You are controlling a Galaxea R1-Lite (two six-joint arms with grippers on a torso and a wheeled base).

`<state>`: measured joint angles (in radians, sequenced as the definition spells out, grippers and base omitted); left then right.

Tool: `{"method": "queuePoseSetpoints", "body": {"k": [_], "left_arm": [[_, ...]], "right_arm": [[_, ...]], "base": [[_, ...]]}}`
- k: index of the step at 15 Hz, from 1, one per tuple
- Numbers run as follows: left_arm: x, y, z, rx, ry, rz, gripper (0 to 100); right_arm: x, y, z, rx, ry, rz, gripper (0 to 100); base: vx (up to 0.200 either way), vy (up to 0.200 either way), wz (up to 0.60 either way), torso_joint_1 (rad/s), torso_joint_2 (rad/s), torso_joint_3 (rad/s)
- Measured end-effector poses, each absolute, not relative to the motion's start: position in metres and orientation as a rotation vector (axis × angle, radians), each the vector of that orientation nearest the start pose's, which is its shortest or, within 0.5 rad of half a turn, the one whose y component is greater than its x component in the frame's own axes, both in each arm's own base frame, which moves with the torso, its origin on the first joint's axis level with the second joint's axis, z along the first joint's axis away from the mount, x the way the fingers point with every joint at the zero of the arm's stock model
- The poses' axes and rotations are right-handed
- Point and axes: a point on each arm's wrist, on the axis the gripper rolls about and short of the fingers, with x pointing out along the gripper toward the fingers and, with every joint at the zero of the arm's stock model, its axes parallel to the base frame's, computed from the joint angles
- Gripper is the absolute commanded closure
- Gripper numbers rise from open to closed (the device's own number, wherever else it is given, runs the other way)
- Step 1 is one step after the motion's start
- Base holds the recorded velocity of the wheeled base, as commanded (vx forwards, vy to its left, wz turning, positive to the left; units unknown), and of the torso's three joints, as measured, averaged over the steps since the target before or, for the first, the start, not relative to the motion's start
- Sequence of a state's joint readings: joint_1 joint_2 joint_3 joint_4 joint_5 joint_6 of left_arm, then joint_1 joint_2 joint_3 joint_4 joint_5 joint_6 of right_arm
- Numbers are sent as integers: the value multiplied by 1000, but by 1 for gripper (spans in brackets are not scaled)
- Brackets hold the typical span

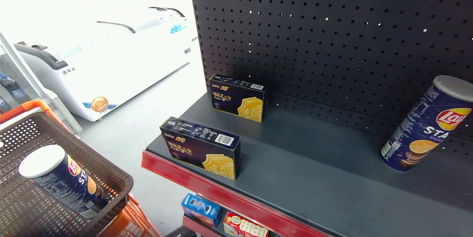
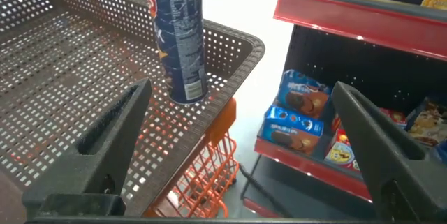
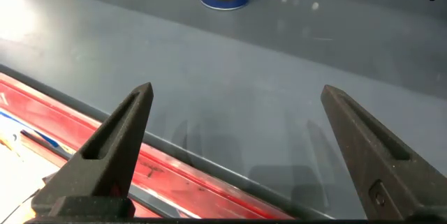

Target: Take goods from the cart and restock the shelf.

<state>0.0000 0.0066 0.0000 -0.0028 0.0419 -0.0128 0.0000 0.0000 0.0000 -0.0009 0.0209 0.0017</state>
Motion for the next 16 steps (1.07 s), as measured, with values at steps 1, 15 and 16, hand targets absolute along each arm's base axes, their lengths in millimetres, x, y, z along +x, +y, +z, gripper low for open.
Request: {"method": "queuePoseSetpoints", "body": {"k": [1, 15, 16], "left_arm": [[-22, 1, 76, -12, 4, 41, 0], [-22, 1, 76, -17, 4, 33, 0], [-22, 1, 76, -21, 4, 38, 0]], "right_arm": [[-23, 0, 76, 2, -1, 21, 0], [-23, 0, 76, 1, -1, 21, 0], [-23, 0, 76, 1, -1, 21, 0]], "base": [[0, 0, 0, 0, 0, 0], [0, 0, 0, 0, 0, 0], [0, 0, 0, 0, 0, 0]]}}
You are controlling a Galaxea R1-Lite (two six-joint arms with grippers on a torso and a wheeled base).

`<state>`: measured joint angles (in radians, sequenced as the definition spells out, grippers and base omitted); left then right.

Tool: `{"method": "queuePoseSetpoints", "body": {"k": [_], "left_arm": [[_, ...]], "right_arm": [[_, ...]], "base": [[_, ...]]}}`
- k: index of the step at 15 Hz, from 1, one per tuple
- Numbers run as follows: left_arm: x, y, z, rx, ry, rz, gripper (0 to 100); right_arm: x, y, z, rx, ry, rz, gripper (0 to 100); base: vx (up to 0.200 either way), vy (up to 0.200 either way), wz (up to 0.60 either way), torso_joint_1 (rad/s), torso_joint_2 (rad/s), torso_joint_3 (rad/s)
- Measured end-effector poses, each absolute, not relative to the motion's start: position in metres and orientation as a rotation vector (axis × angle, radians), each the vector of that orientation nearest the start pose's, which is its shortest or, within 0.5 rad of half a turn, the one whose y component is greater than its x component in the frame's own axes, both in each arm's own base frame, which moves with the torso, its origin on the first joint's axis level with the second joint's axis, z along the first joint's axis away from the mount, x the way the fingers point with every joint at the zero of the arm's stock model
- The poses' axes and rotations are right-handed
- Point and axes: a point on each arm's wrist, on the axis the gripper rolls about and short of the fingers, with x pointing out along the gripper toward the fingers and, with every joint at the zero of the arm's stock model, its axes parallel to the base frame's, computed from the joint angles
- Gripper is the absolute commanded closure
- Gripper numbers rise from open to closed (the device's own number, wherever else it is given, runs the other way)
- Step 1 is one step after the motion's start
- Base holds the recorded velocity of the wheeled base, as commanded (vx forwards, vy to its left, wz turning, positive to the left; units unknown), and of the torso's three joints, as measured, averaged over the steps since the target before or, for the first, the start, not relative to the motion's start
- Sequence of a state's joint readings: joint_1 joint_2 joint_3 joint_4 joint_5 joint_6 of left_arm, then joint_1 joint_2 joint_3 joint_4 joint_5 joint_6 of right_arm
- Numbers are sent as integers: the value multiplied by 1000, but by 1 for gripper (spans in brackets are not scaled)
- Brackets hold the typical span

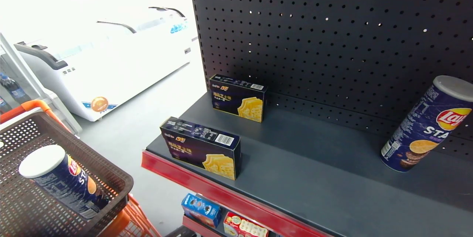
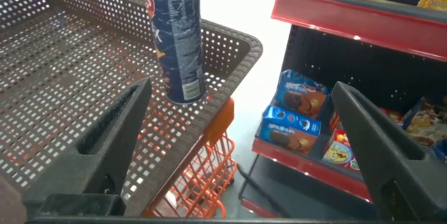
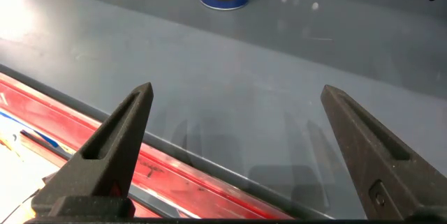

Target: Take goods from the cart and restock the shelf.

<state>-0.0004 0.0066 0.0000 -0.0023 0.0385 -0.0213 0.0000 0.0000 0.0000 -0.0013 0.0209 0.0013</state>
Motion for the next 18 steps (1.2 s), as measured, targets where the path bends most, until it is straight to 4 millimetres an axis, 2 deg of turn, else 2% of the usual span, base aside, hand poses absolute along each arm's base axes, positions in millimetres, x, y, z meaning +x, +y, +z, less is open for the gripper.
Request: {"method": "queuePoseSetpoints", "body": {"k": [18], "left_arm": [[-22, 1, 76, -21, 4, 40, 0]], "right_arm": [[-23, 0, 76, 1, -1, 21, 0]], "base": [[0, 0, 0, 0, 0, 0]]}}
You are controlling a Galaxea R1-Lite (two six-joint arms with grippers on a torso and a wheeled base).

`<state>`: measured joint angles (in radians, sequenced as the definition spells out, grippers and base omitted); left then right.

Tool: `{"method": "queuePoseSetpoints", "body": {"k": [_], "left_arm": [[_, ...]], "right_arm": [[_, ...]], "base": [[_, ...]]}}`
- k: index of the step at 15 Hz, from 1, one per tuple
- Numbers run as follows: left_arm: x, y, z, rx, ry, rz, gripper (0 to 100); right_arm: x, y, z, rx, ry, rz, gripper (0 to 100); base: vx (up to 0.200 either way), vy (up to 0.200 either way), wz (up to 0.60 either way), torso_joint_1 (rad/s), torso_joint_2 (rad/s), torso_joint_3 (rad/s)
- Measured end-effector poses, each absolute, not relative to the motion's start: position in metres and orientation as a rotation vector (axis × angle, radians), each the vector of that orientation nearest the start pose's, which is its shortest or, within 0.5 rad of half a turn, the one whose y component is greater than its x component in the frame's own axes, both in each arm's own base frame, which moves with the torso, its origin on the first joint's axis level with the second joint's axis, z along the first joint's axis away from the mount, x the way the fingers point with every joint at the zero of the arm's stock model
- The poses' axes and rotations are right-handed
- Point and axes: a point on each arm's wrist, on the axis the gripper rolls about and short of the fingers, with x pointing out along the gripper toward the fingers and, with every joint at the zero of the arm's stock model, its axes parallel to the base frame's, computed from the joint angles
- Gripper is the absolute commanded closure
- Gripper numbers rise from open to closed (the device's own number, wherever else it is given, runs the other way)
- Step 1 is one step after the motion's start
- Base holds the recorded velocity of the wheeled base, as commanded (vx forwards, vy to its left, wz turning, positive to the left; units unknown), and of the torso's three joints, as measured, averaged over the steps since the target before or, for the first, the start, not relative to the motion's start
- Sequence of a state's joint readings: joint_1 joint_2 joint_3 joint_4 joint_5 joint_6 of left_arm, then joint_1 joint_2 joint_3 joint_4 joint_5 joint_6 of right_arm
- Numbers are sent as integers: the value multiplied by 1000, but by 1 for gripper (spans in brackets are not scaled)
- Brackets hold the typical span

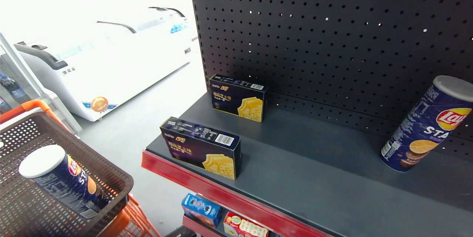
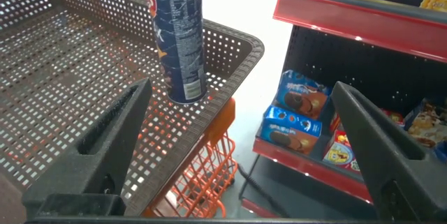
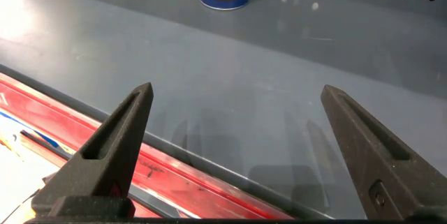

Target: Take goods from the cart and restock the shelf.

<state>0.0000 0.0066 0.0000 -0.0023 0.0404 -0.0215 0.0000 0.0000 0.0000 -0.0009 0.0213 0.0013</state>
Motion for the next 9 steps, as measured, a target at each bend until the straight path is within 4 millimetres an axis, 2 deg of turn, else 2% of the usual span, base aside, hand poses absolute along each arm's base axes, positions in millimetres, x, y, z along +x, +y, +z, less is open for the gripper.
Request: {"method": "queuePoseSetpoints", "body": {"k": [9], "left_arm": [[-23, 1, 80, -8, -9, 37, 0]], "right_arm": [[-23, 0, 76, 2, -1, 21, 0]], "base": [[0, 0, 0, 0, 0, 0]]}}
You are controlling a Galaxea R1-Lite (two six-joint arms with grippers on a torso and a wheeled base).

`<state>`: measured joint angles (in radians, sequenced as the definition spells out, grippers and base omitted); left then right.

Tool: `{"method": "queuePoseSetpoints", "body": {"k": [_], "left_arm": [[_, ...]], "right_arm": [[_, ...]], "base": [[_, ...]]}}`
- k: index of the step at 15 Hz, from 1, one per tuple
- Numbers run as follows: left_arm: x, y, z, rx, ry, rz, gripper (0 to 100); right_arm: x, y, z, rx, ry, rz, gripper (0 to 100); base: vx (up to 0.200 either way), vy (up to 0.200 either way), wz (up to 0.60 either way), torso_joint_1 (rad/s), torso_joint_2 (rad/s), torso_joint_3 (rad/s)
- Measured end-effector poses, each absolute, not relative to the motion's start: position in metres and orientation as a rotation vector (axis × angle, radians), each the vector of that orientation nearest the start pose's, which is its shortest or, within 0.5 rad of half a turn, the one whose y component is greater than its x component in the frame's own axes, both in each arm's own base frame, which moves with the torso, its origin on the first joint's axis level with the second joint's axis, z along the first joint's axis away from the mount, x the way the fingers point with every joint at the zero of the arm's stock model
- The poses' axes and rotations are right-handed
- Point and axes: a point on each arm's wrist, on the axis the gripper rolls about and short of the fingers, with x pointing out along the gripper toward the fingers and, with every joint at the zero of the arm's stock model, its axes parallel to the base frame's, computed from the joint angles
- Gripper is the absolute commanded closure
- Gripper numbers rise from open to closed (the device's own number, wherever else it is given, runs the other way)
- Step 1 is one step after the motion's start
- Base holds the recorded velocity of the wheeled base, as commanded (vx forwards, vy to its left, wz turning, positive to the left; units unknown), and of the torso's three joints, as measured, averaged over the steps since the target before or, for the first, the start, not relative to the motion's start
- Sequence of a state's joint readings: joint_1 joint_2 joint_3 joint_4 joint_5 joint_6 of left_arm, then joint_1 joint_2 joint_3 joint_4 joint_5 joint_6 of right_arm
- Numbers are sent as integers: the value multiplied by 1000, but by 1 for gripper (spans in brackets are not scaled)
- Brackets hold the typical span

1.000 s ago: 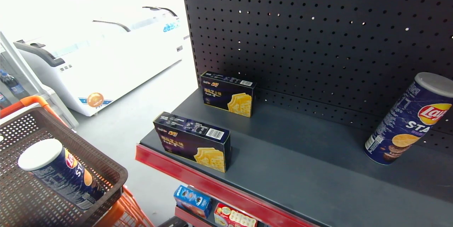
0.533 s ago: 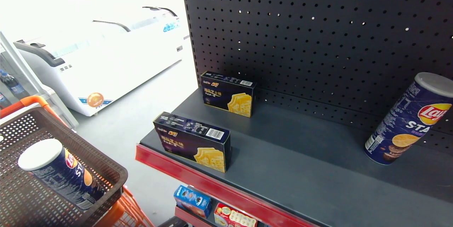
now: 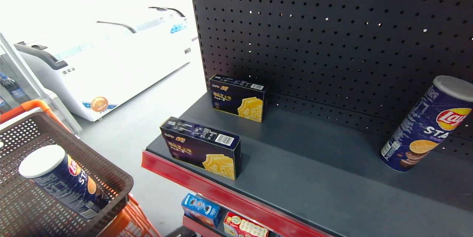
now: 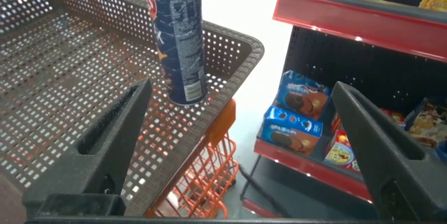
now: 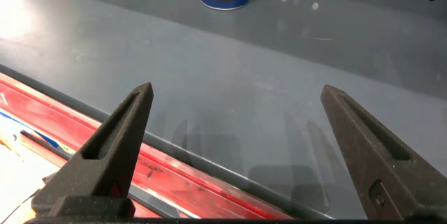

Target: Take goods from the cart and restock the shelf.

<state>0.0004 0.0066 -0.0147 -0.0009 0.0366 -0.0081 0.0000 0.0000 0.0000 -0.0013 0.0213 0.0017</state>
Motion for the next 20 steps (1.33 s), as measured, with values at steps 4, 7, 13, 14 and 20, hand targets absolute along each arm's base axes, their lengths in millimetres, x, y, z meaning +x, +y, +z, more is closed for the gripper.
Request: {"method": "queuePoseSetpoints", "body": {"k": [4, 7, 13, 14, 20], "left_arm": [[-29, 1, 117, 43, -27, 23, 0], [-19, 1, 148, 89, 30, 58, 0], [40, 5, 203, 196, 230, 219, 0], [48, 7, 206, 216, 256, 259, 0], [68, 7, 199, 240, 362, 284, 0]], "right_arm": [[-23, 0, 76, 2, -1, 21, 0], [-23, 0, 76, 2, -1, 21, 0], [-23, 0, 76, 2, -1, 21, 0], [-23, 0, 76, 2, -1, 21, 0], [-23, 0, 76, 2, -1, 21, 0]], "base": [[0, 0, 0, 0, 0, 0], [0, 0, 0, 0, 0, 0], [0, 0, 0, 0, 0, 0], [0, 0, 0, 0, 0, 0], [0, 0, 0, 0, 0, 0]]}}
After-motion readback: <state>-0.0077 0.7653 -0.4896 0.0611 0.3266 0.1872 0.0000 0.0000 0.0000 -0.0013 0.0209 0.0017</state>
